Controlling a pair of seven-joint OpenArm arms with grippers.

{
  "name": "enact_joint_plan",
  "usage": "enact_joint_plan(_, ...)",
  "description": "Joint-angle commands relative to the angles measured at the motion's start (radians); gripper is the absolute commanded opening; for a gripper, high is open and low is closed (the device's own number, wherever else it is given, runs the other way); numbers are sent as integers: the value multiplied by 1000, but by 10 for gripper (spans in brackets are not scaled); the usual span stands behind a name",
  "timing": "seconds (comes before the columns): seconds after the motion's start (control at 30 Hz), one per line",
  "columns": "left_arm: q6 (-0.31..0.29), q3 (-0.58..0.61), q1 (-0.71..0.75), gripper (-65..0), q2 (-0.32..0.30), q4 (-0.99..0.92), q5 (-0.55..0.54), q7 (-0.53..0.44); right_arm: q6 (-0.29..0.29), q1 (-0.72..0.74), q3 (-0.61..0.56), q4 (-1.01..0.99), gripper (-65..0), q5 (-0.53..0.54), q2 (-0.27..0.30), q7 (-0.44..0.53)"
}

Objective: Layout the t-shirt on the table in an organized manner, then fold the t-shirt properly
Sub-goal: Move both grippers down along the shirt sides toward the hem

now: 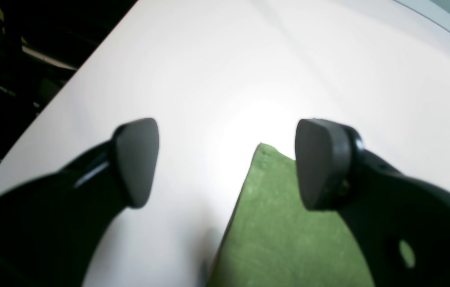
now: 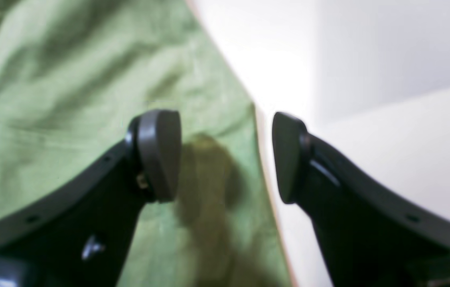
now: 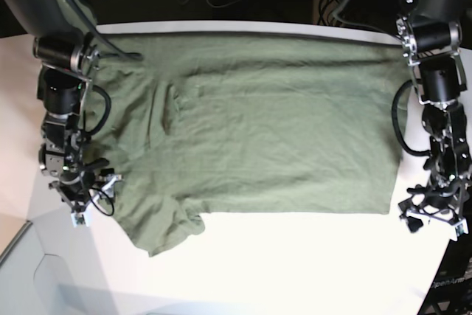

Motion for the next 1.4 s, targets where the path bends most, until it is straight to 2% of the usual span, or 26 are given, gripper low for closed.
enact_joint_plan(0.0, 0, -1, -28, -134, -16, 15, -3, -27, -70, 36, 2, 15, -285, 9, 19, 44)
enact_joint_plan(0.07, 0, -1, -27, -134, -16, 15, -3, -27, -125, 36, 1, -8, -285, 9, 21, 54)
enact_joint_plan(0.43, 0, -1, 7, -134, -18, 15, -3, -27, -123, 89, 1, -151, -285, 11, 34, 59)
enact_joint_plan(0.7, 0, -1, 7, -134, -16, 13, -1, -27, -123, 90, 1, -155, -294, 11, 33, 57)
enact_joint_plan(0.77, 0, -1, 3, -134, -16, -25, -1, -27, -123, 86, 1, -157, -335, 11, 33, 57)
enact_joint_plan(0.83, 0, -1, -10, -134, -15, -99, -1, -29, -123, 82, 1, -157, -410, 11, 33, 53)
enact_joint_plan(0.97, 0, -1, -65, -134, -15, -232, -1, -30, -123, 79, 1, -183, -644, 11, 34, 48)
enact_joint_plan(1.07, 0, 1, -85, -134, -15, -266, -1, -30, -123, 79, -1, -198, -650, 8, 37, 48)
enact_joint_plan(1.2, 0, 103, -85, -134, -15, -261, -1, -35, -123, 76, -4, -198, -650, 6, 37, 48)
enact_joint_plan(1.37, 9, 212, -86, -134, -13, -283, -1, -164, -123, 76, -4, -198, -650, 6, 34, 48)
